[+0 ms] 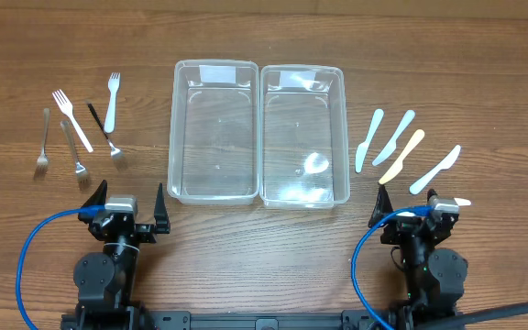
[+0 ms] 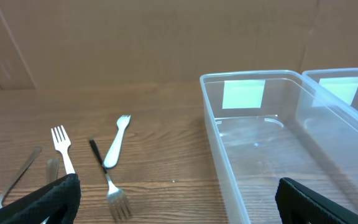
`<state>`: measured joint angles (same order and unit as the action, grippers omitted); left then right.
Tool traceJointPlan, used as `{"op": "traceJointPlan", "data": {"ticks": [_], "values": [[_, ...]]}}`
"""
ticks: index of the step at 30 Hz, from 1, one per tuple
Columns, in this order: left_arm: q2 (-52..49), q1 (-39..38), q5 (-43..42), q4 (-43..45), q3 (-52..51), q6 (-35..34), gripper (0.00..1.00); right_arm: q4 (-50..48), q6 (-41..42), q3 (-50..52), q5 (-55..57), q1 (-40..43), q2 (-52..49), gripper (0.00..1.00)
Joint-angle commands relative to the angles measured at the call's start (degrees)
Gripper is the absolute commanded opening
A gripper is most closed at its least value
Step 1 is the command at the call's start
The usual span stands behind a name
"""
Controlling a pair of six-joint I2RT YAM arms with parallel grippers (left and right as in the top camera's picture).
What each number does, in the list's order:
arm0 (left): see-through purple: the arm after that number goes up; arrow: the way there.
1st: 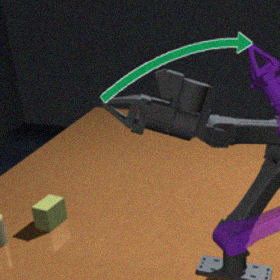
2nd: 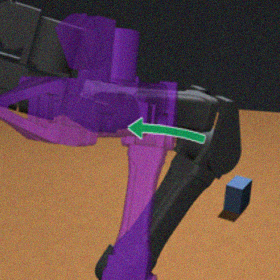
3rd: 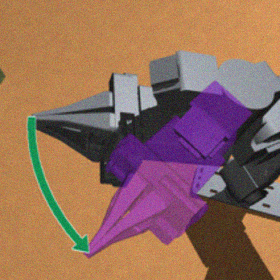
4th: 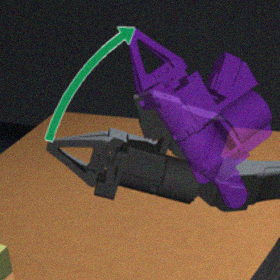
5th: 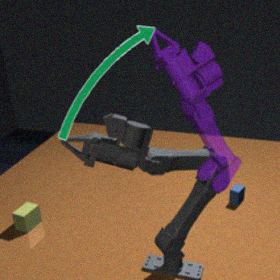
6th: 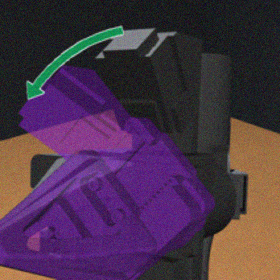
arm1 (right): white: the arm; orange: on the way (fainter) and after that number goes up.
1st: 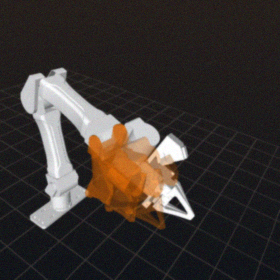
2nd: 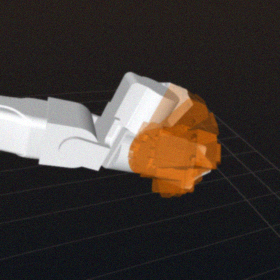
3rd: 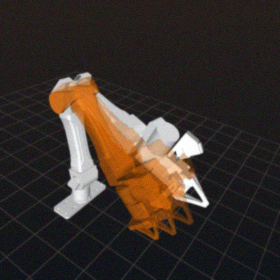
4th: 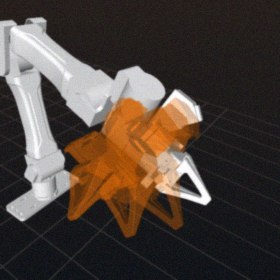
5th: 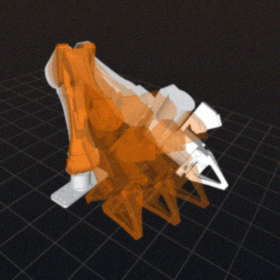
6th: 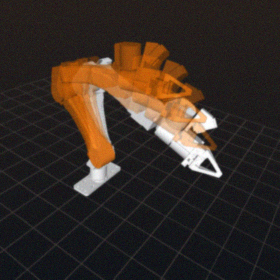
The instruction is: Pack container
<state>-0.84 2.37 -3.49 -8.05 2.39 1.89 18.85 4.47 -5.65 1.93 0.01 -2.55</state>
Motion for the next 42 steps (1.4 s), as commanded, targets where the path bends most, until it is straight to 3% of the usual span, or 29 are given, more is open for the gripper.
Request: {"op": "traceJointPlan", "data": {"ticks": [1,13,34,42], "values": [[0.6,0.2,-0.4,0.4,-0.4,-0.8,1.0,0.0,1.6,-0.2,1.5,0.4,-2.3,1.0],[0.6,0.2,-0.4,0.4,-0.4,-0.8,1.0,-0.4,1.6,-4.2,2.1,0.4,-8.8,1.0],[0.6,0.2,0.7,1.0,0.5,-3.7,1.0,14.3,4.9,-24.3,5.3,0.4,-26.6,1.0],[0.6,0.2,0.7,1.0,1.4,-3.7,1.0,18.3,13.7,-27.6,7.0,3.0,-29.0,1.0]]}}
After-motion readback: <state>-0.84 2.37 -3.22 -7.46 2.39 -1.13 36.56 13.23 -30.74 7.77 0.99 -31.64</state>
